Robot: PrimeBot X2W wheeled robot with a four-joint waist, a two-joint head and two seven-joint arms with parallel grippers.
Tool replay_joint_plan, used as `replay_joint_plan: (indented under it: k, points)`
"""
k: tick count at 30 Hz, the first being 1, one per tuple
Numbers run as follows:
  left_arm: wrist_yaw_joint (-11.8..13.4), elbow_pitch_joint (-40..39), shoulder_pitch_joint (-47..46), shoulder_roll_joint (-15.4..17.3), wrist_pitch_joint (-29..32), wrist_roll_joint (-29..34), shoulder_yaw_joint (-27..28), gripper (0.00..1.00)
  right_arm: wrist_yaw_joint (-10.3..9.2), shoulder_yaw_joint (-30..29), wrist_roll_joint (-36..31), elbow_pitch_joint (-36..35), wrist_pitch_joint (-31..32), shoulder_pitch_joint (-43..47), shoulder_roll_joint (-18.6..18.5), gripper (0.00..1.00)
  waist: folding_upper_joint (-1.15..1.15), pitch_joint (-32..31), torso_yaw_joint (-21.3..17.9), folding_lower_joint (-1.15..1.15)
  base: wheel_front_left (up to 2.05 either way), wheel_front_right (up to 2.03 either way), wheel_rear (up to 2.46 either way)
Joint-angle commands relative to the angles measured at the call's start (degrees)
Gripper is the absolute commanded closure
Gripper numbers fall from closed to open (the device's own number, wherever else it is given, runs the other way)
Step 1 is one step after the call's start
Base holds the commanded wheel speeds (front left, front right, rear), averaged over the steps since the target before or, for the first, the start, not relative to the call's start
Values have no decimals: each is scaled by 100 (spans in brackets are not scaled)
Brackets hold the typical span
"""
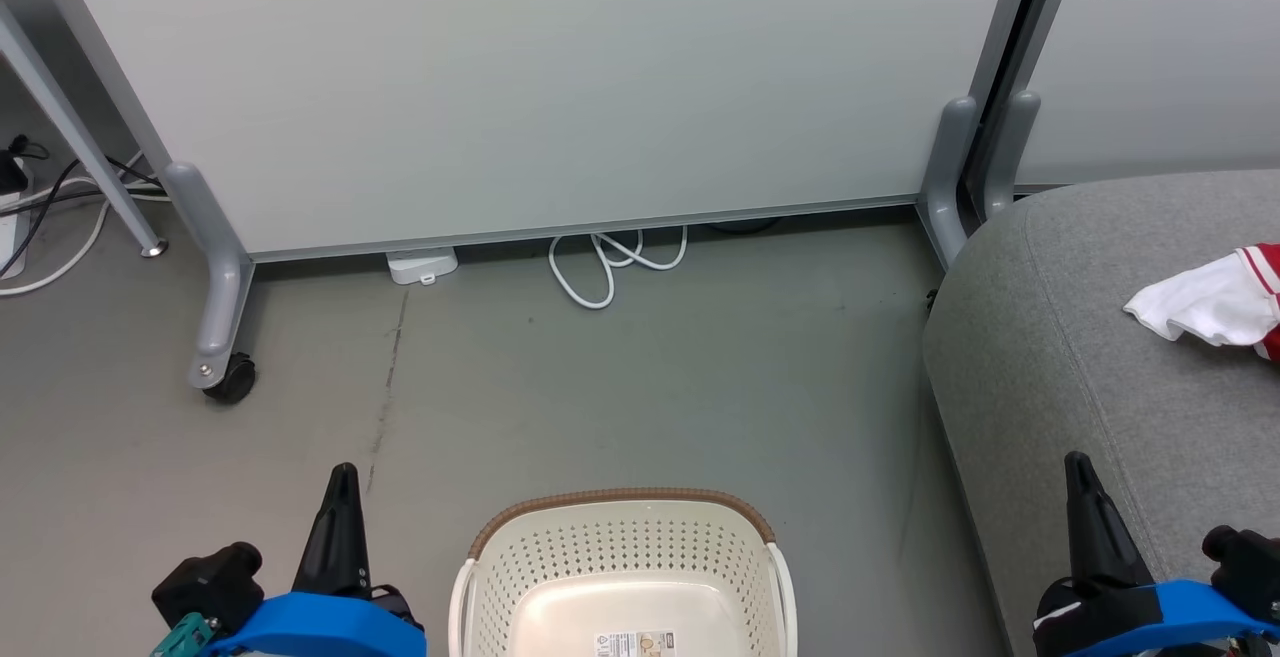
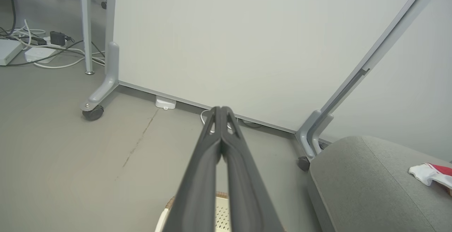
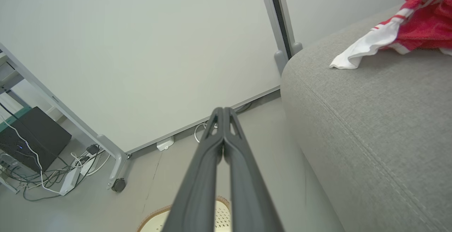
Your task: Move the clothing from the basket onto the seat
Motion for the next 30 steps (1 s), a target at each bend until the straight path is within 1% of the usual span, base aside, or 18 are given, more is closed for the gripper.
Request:
replay_joint_plan:
  k: [1, 14, 30]
  points:
    - [-13, -102, -204, 2, 55, -236, 72, 100, 0, -11, 248, -99, 63, -162, -13, 100, 0, -1, -4, 0, 0, 0, 0]
    - [-42, -146, -285, 2, 349, -1411, 222, 100, 0, -14, 1426, -102, 358, -255, -10, 100, 0, -8, -39, 0, 0, 0, 0]
    - [-76, -187, -366, 1, 663, -2644, 382, 100, 0, -23, 2656, -100, 669, -340, -6, 100, 0, -17, -83, 0, 0, 0, 0]
